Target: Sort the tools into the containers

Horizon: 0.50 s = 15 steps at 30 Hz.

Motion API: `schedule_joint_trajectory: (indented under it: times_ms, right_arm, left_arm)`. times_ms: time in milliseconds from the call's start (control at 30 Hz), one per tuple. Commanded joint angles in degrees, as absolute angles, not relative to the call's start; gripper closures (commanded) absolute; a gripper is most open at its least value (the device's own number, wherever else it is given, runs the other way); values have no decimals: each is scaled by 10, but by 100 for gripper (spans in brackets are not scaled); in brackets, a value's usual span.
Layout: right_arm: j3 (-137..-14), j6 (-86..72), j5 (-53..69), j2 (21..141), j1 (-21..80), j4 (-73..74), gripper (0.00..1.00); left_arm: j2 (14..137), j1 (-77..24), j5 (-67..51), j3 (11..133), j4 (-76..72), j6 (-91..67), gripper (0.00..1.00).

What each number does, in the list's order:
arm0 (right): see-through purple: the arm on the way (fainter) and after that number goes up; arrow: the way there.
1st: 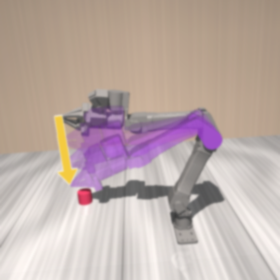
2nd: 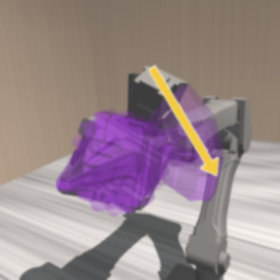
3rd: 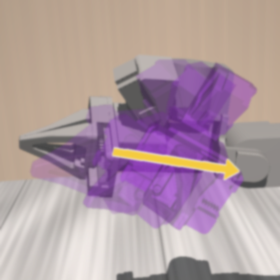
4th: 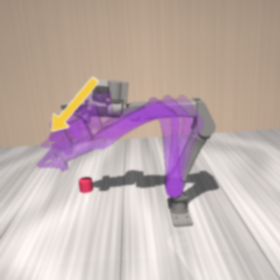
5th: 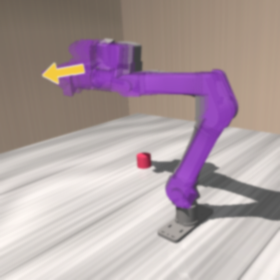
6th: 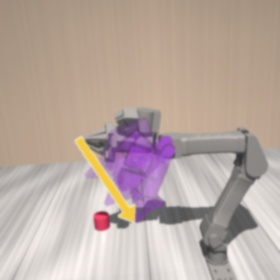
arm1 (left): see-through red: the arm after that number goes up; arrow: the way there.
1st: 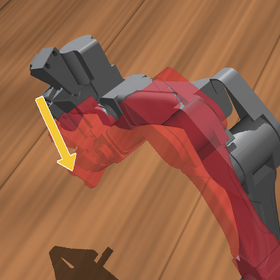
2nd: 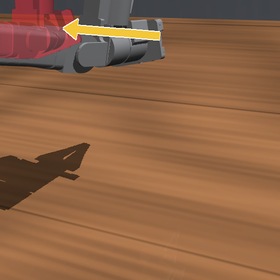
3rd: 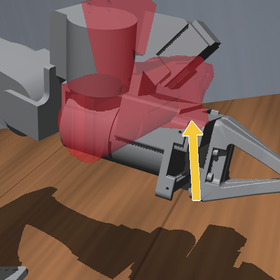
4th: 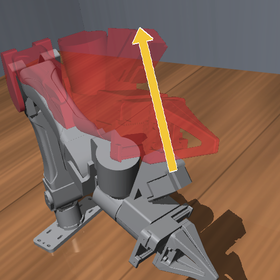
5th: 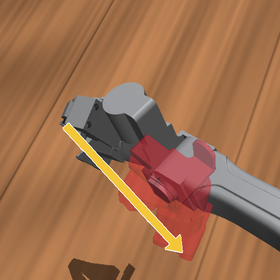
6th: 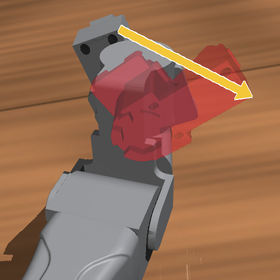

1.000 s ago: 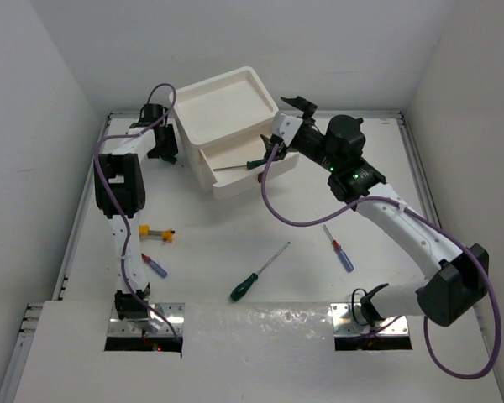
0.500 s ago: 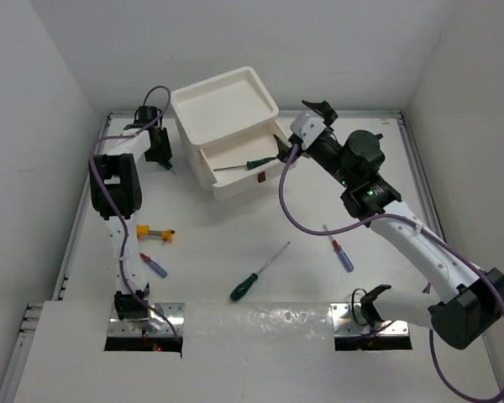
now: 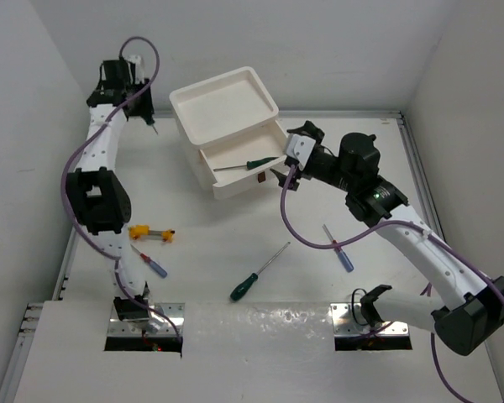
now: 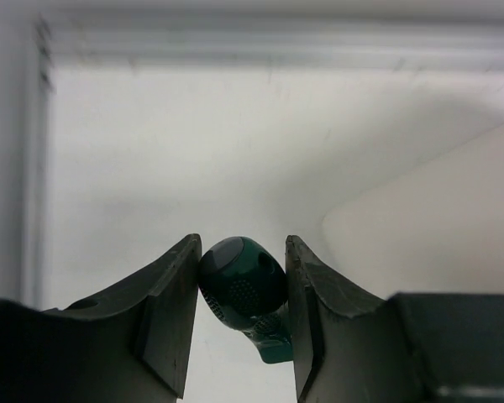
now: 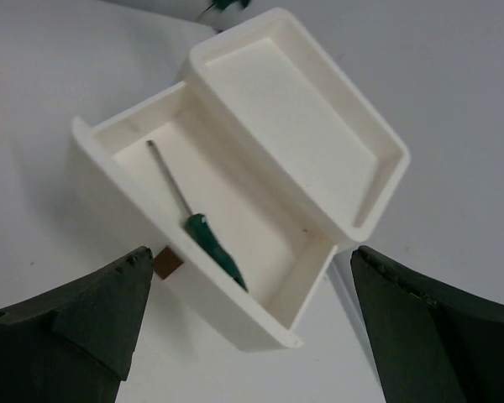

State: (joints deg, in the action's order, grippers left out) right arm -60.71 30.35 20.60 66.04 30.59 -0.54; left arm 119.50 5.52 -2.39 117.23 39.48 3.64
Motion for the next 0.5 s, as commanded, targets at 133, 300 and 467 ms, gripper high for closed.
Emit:
schedule_joint_trajectory:
  times_ms: [133, 300, 467]
  right_arm:
    - [-594, 311, 296, 637, 309, 52, 1]
    - [-599, 316, 351, 646, 312, 120, 4]
    - [-591, 322, 346, 637, 329, 204, 11]
  left_arm:
    - [1071, -137, -77, 1345, 450, 225, 100]
    - [1095, -246, -135, 1322, 487, 245, 100]
    - [1114, -315, -70, 1221, 427, 304, 100]
